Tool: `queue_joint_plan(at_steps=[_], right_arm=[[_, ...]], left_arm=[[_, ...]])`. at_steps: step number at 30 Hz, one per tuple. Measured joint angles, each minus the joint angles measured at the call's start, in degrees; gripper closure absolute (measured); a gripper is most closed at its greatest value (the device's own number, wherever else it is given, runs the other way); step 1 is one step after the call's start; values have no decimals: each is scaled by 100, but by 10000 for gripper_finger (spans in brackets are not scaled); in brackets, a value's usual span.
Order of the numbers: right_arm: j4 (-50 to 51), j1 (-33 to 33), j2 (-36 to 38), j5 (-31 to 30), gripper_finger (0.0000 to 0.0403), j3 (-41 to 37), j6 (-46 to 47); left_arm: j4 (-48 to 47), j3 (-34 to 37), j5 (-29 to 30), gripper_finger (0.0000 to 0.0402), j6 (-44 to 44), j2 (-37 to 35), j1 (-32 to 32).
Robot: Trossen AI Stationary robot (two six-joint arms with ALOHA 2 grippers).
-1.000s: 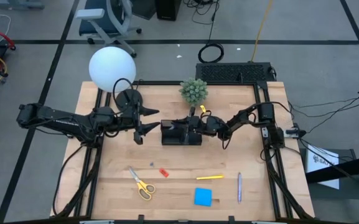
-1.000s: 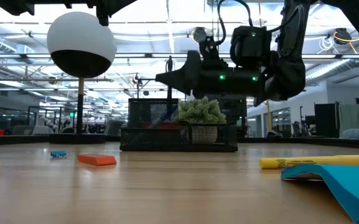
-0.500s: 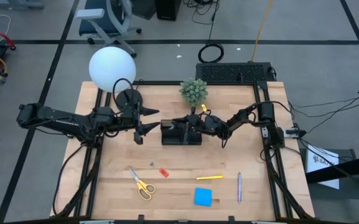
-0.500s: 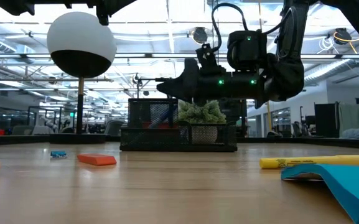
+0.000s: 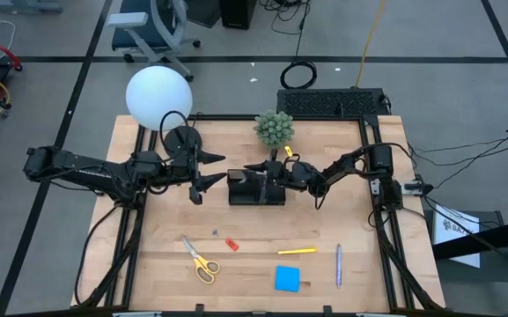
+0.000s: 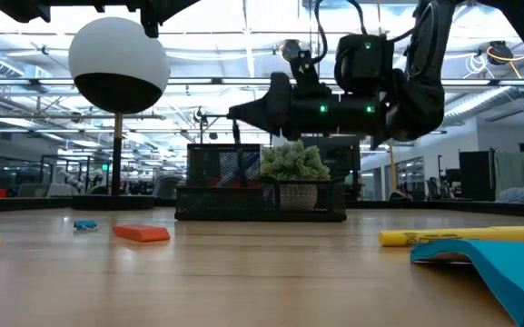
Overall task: Pick and place office supplies into organizer
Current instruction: Put the highlighter pen into the desk organizer
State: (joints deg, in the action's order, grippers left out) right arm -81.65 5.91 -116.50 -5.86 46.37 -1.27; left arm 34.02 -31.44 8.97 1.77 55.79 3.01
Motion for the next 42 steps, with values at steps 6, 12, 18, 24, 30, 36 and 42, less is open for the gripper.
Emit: queue_joint_plan(at_steps=[6, 12, 18, 24, 30, 36, 42], right_arm=[[661, -4, 626, -3, 334, -4, -274], [2213, -84, 1622, -7, 334, -7, -694], [3787, -318, 2673, -53, 334, -9, -1136], [4693, -855, 3512, -704, 334, -9, -1793], [5273, -1485, 4136, -1408, 334, -9, -2100], [6396, -2052, 4665, -2105, 329, -9, -2036], [7944, -2537, 4915, -2873, 308, 406, -1671]], left_arm=[[-49, 0, -11, 156, 1, 0, 3], [-48, 0, -13, 156, 1, 0, 3], [-44, 0, -13, 156, 25, 0, 3], [-42, 0, -13, 156, 25, 0, 3], [-33, 0, -11, 156, 28, 0, 1], [-31, 0, -12, 156, 43, 0, 1], [-31, 0, -11, 156, 43, 0, 1]])
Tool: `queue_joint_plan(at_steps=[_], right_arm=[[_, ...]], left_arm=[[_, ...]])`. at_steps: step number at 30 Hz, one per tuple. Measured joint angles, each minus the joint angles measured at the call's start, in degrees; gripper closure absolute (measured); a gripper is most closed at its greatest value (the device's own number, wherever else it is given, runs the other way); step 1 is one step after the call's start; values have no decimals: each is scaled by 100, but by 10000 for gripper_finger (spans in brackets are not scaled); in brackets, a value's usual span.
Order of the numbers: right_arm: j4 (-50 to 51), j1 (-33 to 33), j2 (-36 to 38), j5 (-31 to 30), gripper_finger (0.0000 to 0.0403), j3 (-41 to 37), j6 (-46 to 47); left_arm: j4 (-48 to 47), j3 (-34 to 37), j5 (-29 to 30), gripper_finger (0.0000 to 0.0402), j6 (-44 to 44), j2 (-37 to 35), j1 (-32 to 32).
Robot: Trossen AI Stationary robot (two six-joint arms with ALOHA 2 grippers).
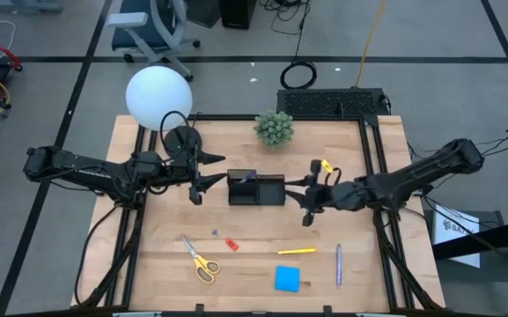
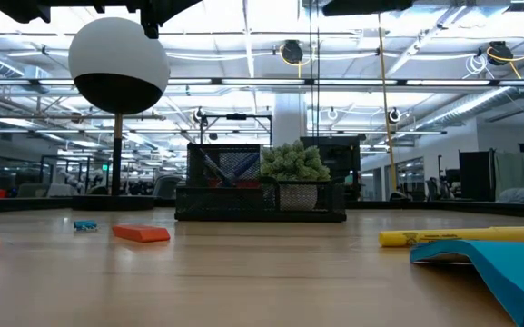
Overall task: Pick and place office supplies into organizer
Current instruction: Put the highlighter pen into the desk organizer
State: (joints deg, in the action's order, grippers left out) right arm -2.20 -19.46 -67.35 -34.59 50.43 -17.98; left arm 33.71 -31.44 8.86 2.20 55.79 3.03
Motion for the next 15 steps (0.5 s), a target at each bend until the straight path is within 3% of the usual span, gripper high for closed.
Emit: queue_joint_plan(at_steps=[6, 15], right_arm=[[1873, -217, -83, 69, 281, 951, 907], [3567, -540, -219, 240, 256, 1560, 2057]], left_arm=[[0, 0, 2, 156, -2, 0, 0], [-6, 0, 7, 156, -4, 0, -2]])
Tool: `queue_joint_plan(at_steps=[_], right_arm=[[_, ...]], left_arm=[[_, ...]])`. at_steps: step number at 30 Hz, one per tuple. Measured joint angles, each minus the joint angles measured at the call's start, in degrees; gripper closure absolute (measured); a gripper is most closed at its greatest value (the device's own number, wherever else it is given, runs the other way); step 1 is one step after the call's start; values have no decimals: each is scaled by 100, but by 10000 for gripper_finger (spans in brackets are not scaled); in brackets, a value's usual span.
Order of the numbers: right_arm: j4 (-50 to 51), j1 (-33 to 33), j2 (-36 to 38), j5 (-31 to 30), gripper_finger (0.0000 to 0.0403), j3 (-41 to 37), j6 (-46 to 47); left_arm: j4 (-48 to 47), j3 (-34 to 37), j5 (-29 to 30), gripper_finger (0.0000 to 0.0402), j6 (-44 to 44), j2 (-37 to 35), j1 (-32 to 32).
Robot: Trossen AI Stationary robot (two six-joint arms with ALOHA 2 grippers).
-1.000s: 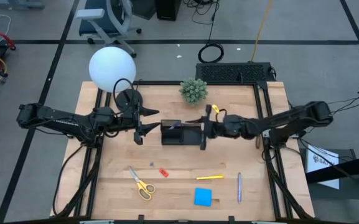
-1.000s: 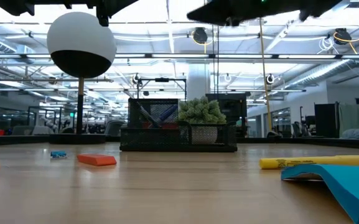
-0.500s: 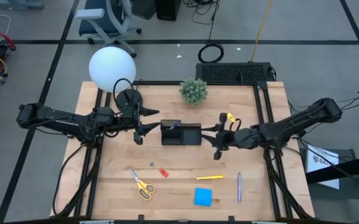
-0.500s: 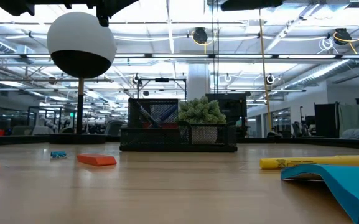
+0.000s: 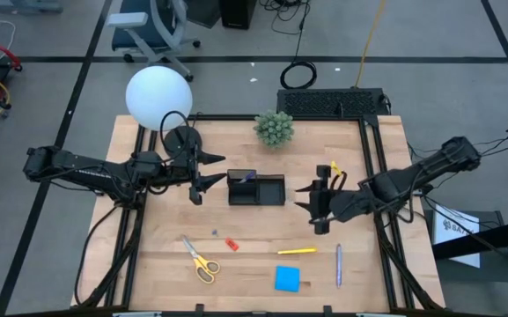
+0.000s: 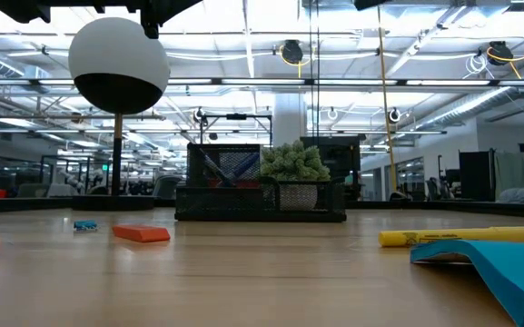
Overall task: Pick and place office supplies into organizer
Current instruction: Put the highlighter pen into the desk organizer
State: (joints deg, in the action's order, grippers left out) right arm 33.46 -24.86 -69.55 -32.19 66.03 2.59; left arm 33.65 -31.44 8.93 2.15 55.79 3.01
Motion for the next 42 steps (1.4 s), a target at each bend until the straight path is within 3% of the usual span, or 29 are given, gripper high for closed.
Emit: queue_joint_plan(at_steps=[10, 21, 42], right_arm=[[1175, -3, -939, 1658, 256, 404, 1109], [1450, -145, -1847, 3065, 257, 469, 1824], [1606, -521, -3365, 3243, 259, 465, 2223]], left_arm=[[-3, -2, 11, 156, -39, 0, 0], [-40, 0, 13, 156, -42, 0, 0], [-57, -2, 15, 156, -39, 2, 0]])
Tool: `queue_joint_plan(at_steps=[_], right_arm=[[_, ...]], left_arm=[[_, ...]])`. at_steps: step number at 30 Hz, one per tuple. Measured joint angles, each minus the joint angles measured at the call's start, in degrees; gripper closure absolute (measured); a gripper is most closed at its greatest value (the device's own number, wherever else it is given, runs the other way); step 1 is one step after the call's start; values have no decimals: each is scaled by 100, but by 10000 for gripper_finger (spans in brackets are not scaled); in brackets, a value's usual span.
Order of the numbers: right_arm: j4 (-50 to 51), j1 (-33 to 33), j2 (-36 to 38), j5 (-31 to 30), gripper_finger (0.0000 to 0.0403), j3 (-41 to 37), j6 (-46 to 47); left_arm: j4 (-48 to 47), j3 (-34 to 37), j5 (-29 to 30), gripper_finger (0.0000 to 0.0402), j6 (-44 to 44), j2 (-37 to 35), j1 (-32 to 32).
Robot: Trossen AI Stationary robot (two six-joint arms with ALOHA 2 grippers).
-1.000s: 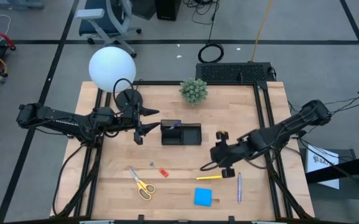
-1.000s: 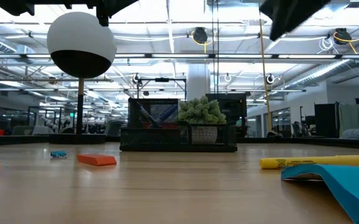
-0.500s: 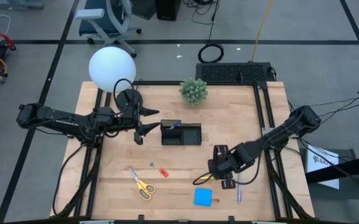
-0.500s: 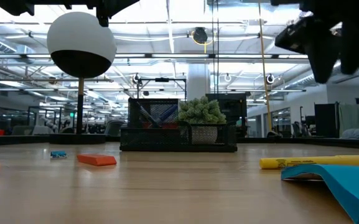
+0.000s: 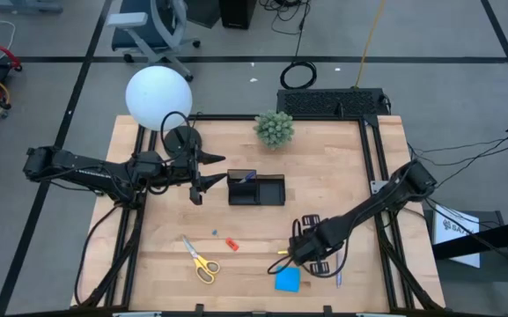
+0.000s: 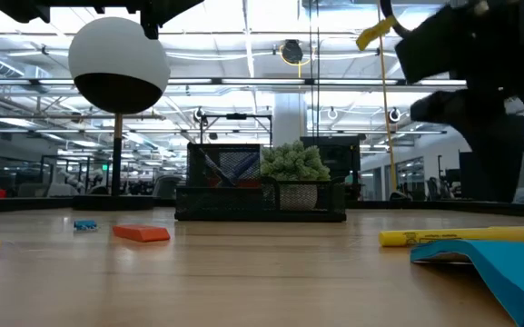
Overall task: Pick and place office supplies into organizer
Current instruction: Put the highlighter pen into the desk organizer
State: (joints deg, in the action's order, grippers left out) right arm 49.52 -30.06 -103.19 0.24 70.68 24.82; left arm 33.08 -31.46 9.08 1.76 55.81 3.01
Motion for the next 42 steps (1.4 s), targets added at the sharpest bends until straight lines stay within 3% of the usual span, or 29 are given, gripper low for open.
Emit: queue_joint_plan(at_steps=[17, 22, 32, 42], right_arm=[[-1182, -59, -503, 113, 262, -531, 240], [-1182, -57, -507, 113, 285, -546, 262], [-1167, -31, -518, 141, 370, -555, 273], [-1172, 114, -69, -37, 370, -583, 114]], left_arm=[[-2, 0, -5, 156, 21, 0, 0], [-2, 0, -7, 156, 21, 0, 0], [0, 0, -9, 156, 20, 0, 0], [5, 0, -11, 156, 20, 0, 2]])
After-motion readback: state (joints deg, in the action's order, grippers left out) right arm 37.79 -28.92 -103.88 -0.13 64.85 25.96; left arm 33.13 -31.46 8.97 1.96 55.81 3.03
